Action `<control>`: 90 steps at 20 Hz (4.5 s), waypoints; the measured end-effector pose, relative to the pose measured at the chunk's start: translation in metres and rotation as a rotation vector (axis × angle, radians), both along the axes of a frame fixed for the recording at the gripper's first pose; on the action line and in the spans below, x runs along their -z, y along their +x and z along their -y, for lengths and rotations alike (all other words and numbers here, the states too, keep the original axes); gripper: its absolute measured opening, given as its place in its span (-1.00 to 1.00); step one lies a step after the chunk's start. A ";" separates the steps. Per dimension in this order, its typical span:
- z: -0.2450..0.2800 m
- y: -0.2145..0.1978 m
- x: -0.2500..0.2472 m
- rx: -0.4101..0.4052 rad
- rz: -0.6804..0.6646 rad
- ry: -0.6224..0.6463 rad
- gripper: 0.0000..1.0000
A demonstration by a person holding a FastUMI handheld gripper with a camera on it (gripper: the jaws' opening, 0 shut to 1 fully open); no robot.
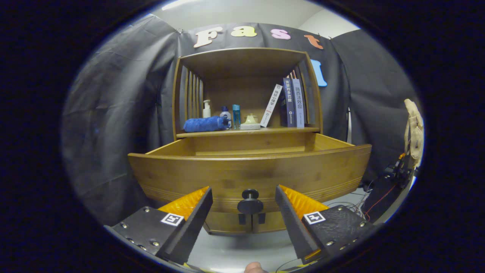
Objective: Pull open the drawer, take out the items inside it, and place them on the countertop above the cabinet.
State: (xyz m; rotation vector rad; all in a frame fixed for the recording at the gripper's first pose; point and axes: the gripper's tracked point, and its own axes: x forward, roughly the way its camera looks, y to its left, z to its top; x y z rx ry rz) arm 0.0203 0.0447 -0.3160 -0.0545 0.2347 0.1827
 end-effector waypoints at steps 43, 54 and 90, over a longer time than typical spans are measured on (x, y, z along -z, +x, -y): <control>-0.013 0.161 -0.003 0.029 0.070 -0.025 1.00; -0.015 0.181 -0.001 0.019 0.078 -0.028 1.00; -0.039 0.254 0.008 0.018 0.059 -0.108 1.00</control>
